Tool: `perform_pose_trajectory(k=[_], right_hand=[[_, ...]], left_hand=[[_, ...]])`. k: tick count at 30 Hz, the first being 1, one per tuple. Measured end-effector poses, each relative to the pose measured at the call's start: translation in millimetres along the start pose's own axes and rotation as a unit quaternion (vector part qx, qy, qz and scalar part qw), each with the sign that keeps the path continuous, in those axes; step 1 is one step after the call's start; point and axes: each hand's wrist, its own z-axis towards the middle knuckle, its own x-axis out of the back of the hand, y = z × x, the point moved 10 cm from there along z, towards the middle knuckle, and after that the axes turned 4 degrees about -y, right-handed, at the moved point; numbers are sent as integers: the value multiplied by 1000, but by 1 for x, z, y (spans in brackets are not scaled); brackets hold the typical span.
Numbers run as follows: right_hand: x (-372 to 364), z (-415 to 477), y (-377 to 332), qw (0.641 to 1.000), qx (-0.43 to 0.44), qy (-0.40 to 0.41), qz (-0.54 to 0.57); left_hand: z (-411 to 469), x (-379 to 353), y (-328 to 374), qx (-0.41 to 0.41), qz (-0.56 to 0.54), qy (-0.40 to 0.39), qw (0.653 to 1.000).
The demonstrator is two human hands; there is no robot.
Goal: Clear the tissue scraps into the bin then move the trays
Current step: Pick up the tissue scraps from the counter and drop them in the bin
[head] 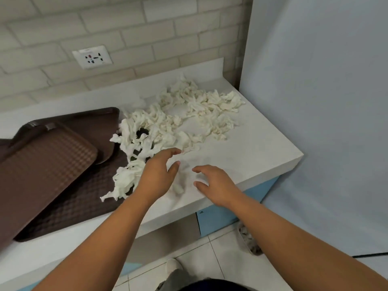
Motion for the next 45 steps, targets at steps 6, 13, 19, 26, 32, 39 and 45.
perform_pose_trajectory(k=[6,13,19,26,32,39,45], right_hand=[[-37,42,-7,994,-21,-38,-99],[-37,55,7,989,-64,5,-134],[1,47,6,981,-113,153,47],[36,37,21,933,-173,260,180],[56,24,17,899,-149,312,270],[52,14,29,887,-198,279,310],[66,-5,40,916,-207,277,205]], left_hand=[[0,43,-46,11,0,21,1000],[13,49,-68,-17,-1,-10,1000],[30,40,-60,-86,16,-56,995],[33,3,-38,-149,72,-180,970],[25,-46,-40,-208,254,-303,895],[24,-75,-38,-252,298,-295,872],[46,-58,6,-226,133,-244,934]])
